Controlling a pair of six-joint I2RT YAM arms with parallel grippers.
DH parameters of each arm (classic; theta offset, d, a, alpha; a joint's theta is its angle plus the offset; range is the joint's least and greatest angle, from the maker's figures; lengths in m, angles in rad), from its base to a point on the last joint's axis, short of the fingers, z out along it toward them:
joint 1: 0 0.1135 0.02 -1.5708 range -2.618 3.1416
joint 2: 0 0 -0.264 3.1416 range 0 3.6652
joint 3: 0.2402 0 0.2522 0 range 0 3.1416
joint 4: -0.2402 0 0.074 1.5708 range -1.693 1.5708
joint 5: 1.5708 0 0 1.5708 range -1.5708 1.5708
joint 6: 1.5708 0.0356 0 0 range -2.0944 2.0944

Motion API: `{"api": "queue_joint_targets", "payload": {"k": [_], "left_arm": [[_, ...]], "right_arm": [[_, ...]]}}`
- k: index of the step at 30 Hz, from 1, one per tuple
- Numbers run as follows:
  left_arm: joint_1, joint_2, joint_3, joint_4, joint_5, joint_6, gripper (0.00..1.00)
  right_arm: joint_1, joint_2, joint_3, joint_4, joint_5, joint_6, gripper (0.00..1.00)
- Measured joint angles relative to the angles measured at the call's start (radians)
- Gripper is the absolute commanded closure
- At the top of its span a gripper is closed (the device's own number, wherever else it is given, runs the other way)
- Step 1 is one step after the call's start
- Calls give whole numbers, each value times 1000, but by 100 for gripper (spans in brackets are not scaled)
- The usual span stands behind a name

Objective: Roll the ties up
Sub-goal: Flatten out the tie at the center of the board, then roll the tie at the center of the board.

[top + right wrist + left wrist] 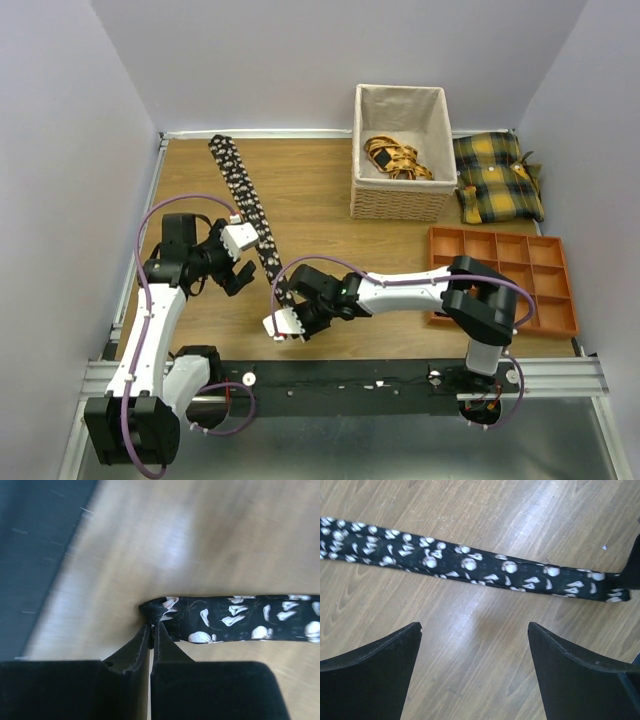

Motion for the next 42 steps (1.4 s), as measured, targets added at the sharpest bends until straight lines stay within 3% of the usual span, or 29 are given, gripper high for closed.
{"api": "queue_joint_targets", "payload": {"k": [8,12,17,25,33,42], "left_arm": [[0,-112,-107,-42,67,179,7],[0,-170,-142,-95,98,282,13],[0,-185,-140,-155,137,385,18],[-2,-178,-134,-283,175,577,21],[-107,-166,-167,-296,167,655,21],[-223,-141,-221,-272,158,726,27]], "right_arm": [[-56,20,27,-88,-276,208,89],[-105,47,42,-98,-389,296,88],[-171,156,176,-148,-509,396,88],[-192,286,364,-251,-590,473,91],[-205,432,515,-316,-663,632,96],[-240,468,531,-283,-693,836,97]]}}
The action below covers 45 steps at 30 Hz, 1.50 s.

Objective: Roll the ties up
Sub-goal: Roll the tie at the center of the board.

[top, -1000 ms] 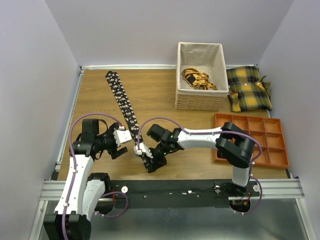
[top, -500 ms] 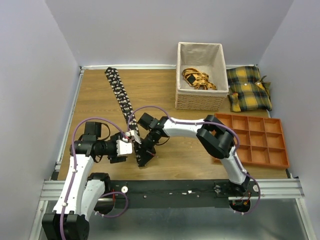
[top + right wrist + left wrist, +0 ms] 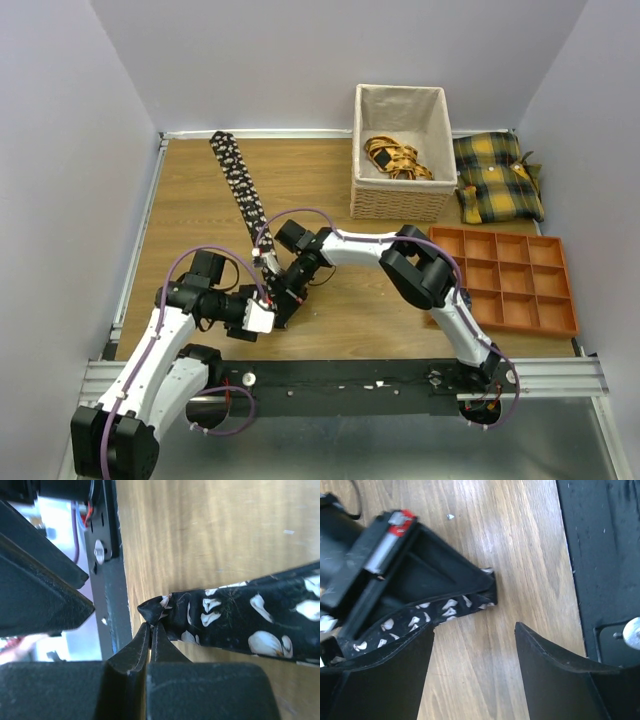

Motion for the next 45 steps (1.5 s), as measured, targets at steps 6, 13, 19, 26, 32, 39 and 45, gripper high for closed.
{"api": "queue_joint_targets", "payload": {"k": [6,13,19,26,32,39,45], "left_arm": [[-18,5,-13,-18,-14,126,25],[-60,81,-32,106,-34,8,22],[-79,87,-89,217,-97,-73,22],[-80,71,-89,216,-104,-90,24],[-117,-14,-129,296,-109,-137,31],[-203,44,-165,399,-153,-209,32],[-246,124,-150,422,-186,-241,36]], "right_arm": [[-29,1,0,50,-2,122,96],[-34,66,35,88,-18,240,96],[-45,76,11,178,-36,356,97],[-58,66,-32,232,-63,401,99],[-75,66,-87,311,-111,473,99],[-97,53,-178,488,-137,628,99],[-117,37,-235,620,-135,730,99]]}}
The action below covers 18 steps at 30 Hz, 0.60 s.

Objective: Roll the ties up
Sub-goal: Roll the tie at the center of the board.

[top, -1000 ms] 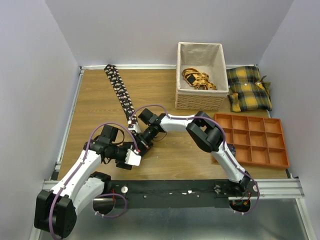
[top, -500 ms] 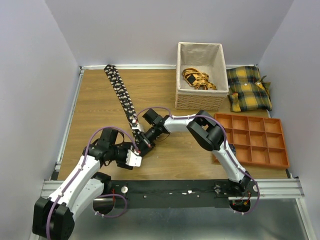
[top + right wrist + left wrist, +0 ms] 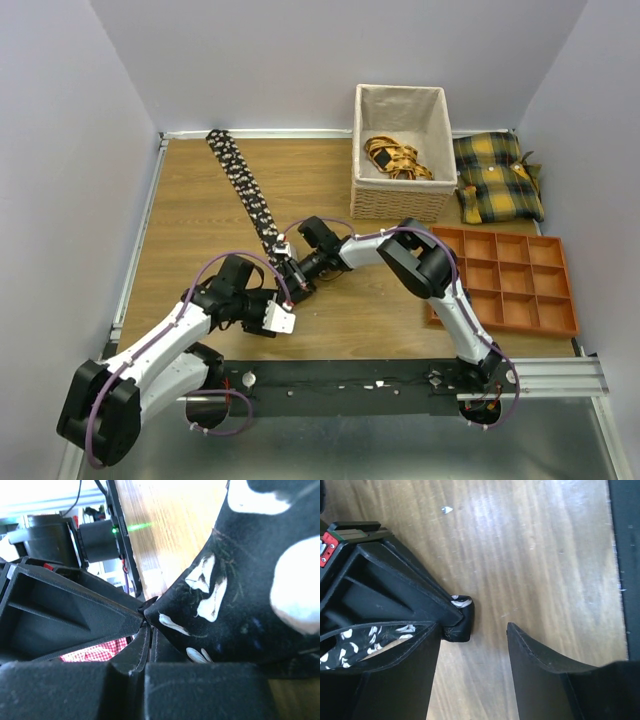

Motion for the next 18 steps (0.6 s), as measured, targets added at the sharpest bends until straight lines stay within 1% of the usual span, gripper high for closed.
{"api": "queue_joint_targets", "payload": {"k": [2,6,9,18], "left_arm": [[-6,13,6,13,-16,-10,36],[-19,71,34,50,-57,-43,42],[-21,90,37,66,-83,-55,45],[-22,125,47,72,-132,-50,46]], "right_arm": [[-2,0,-2,13,2,11,99],[-10,0,-2,16,11,15,99],[-11,0,-2,15,11,14,99],[-11,0,-5,25,10,19,99]]}}
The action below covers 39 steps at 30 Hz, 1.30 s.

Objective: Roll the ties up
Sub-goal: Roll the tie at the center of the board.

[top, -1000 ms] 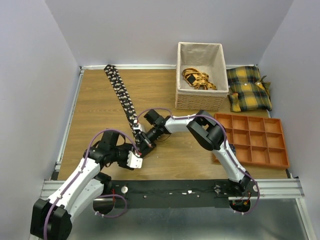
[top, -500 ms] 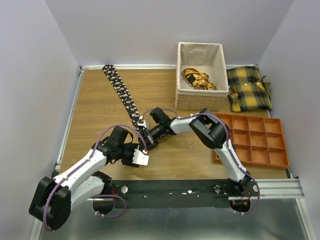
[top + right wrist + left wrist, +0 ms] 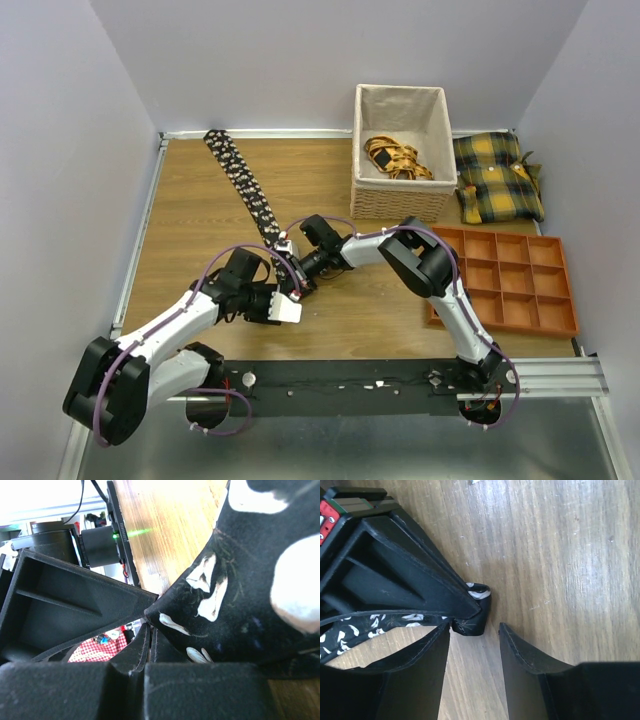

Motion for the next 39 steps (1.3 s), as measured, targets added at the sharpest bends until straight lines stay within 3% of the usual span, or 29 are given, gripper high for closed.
{"api": "queue_joint_targets", "payload": {"k": [5,14,17,20,22,23,24,35,39], "left_arm": [[-13,3,2,8,2,3,47],[-56,3,-1,27,-28,0,61],[-58,3,-1,31,-30,2,69],[-58,4,-1,32,-30,0,78],[-58,4,-1,32,-29,-1,97],[-58,5,-1,32,-29,-2,100],[-58,5,-1,31,-29,-5,100],[-65,6,3,13,-2,-37,100],[-65,16,40,-43,21,-82,100]], "right_arm": [[0,0,0,0,0,0,99],[0,-1,-5,1,-5,-1,99],[0,-2,-6,2,-6,-1,99],[0,-4,-6,-3,-4,-8,91],[0,-6,-6,-10,-2,-12,82],[0,-11,-6,-18,5,-17,77],[0,-21,-11,-33,24,-25,71],[0,-138,-30,-132,118,-126,69],[0,-257,-103,-148,183,-164,69]]}}
